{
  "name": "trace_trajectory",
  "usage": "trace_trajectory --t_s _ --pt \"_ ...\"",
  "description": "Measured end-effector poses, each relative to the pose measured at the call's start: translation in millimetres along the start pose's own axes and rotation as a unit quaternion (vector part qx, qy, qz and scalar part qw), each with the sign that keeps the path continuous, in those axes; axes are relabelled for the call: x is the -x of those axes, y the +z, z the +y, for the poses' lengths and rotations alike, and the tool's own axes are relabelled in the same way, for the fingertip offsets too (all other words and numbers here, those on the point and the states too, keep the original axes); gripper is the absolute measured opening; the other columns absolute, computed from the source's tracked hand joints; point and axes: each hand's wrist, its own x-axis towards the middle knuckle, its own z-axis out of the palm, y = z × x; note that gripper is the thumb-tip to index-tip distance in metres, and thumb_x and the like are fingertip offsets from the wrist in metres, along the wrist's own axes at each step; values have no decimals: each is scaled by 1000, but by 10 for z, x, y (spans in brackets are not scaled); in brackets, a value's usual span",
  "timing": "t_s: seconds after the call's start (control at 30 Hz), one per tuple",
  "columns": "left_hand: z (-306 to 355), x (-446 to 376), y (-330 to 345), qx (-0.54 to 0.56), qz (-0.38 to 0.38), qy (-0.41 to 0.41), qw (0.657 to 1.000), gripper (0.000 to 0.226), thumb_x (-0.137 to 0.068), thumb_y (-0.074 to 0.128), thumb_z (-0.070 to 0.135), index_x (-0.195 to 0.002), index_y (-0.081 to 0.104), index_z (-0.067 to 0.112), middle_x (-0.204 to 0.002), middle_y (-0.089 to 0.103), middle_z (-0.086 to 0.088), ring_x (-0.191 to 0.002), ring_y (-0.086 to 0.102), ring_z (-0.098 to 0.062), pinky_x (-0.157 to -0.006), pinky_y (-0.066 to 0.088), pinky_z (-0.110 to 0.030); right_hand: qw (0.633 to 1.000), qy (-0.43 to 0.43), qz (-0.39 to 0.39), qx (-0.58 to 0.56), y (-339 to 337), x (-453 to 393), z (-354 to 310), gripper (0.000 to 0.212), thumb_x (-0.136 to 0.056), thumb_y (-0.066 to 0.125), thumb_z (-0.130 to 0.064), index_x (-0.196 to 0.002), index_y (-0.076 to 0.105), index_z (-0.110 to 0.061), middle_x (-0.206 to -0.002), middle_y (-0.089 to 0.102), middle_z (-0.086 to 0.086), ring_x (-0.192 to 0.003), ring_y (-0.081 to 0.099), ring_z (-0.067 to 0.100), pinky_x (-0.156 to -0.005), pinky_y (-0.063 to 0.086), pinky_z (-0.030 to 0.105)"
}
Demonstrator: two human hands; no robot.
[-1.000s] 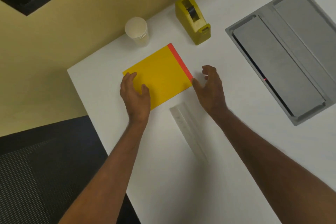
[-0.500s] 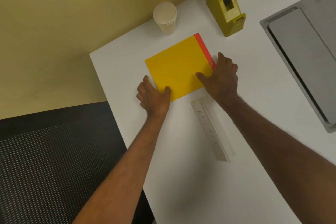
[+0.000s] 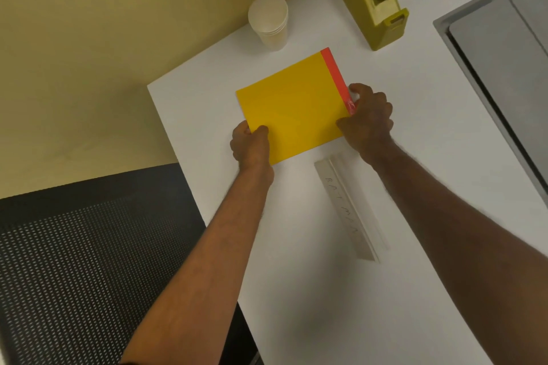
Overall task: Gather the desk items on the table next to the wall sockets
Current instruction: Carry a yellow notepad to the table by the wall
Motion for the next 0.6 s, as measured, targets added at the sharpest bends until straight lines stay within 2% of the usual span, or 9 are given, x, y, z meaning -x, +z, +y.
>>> trace_trajectory --t_s 0.07,0.13,0.17,0.23,0.3,0.37,0.43,0.5,0.6 --pt "22 18 -20 46 -4 -11 999 31 -89 50 0 -109 71 12 -96 71 -4 -77 60 -19 -66 54 -33 999 8 -11 -39 -41 -14 1 55 -88 62 -8 -138 53 -27 -127 56 11 -118 52 34 -97 50 51" --pt "67 49 -31 76 5 -20 997 39 -91 44 -6 -109 72 14 -87 69 4 -68 60 -12 -57 50 -24 991 9 -55 -120 -126 -17 36 52 -87 57 -2 -134 61 -23 -117 63 8 -111 59 31 -92 55 46" --pt "85 72 -33 80 8 -17 997 41 -91 42 -7 -109 73 14 -87 70 5 -69 61 -12 -57 51 -24 982 10 -81 -171 -173 -7 59 51 -87 56 2 -133 63 -19 -108 66 3 -106 61 28 -86 56 40" --pt "115 146 -7 77 2 -1 997 44 -93 39 -7 -106 73 18 -97 72 2 -83 65 -17 -70 58 -32 965 16 -106 -241 -277 39 111 51 -87 55 8 -133 63 -14 -92 61 -7 -93 60 19 -76 51 29" --pt "140 246 32 69 3 9 998 44 -95 39 -4 -110 69 24 -106 71 3 -96 66 -19 -79 59 -34 956 22 -102 -272 -370 107 179 51 -87 54 9 -133 61 -14 -87 56 -5 -87 56 16 -76 48 29" --pt "157 350 75 66 5 13 998 43 -96 40 -2 -117 66 25 -109 69 5 -101 65 -19 -80 59 -34 949 23 -91 -302 -455 202 269 50 -88 52 7 -133 59 -16 -96 58 1 -93 56 20 -79 49 32" --pt "157 450 114 64 -7 20 998 45 -95 38 -3 -120 64 25 -119 69 0 -109 65 -23 -92 58 -43 940 18 -69 -332 -552 307 378 48 -91 51 5 -133 58 -18 -111 62 4 -104 58 23 -81 52 33" --pt "159 559 159 62 -28 31 997 46 -94 38 -3 -118 62 27 -123 68 -3 -112 65 -26 -97 55 -50 932 13 -49 -360 -666 400 490 48 -93 50 3 -133 57 -22 -122 62 4 -112 60 23 -84 57 37" --pt "192 727 268 73 -72 44 994 44 -94 41 -3 -120 64 25 -120 70 -5 -111 67 -29 -92 56 -46 918 21 -36 -394 -857 492 666 49 -97 49 -1 -137 54 -27 -120 62 1 -105 63 15 -66 60 25"
